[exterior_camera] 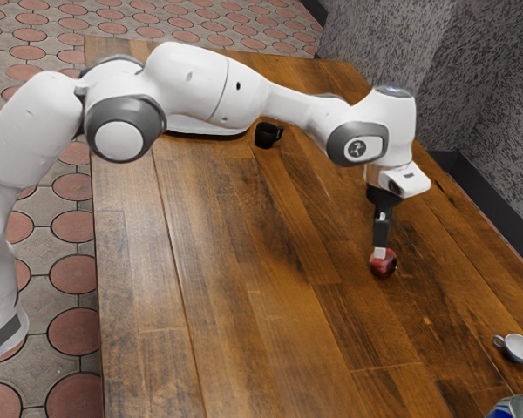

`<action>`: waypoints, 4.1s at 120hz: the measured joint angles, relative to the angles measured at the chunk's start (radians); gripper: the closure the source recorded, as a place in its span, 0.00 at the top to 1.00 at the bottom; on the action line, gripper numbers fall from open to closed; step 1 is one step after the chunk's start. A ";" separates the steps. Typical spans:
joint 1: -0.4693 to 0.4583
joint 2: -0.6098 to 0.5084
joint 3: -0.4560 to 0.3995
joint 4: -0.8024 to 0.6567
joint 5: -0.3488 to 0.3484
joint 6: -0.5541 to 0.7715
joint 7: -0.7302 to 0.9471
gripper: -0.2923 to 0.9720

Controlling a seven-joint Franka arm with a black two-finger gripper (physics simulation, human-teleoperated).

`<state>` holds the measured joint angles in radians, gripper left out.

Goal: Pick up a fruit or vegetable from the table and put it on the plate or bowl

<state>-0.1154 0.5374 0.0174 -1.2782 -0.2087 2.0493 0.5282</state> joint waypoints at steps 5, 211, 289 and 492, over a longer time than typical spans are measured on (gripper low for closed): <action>0.001 0.007 0.000 0.001 0.000 0.001 0.000 0.75; 0.006 0.127 -0.007 0.073 0.020 0.074 0.003 0.75; 0.003 0.141 -0.005 0.096 0.040 0.054 -0.008 0.54; 0.531 -0.142 0.358 -0.144 0.170 -0.313 -0.067 0.52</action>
<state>0.4151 0.3956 0.3754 -1.4223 -0.0387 1.7362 0.4616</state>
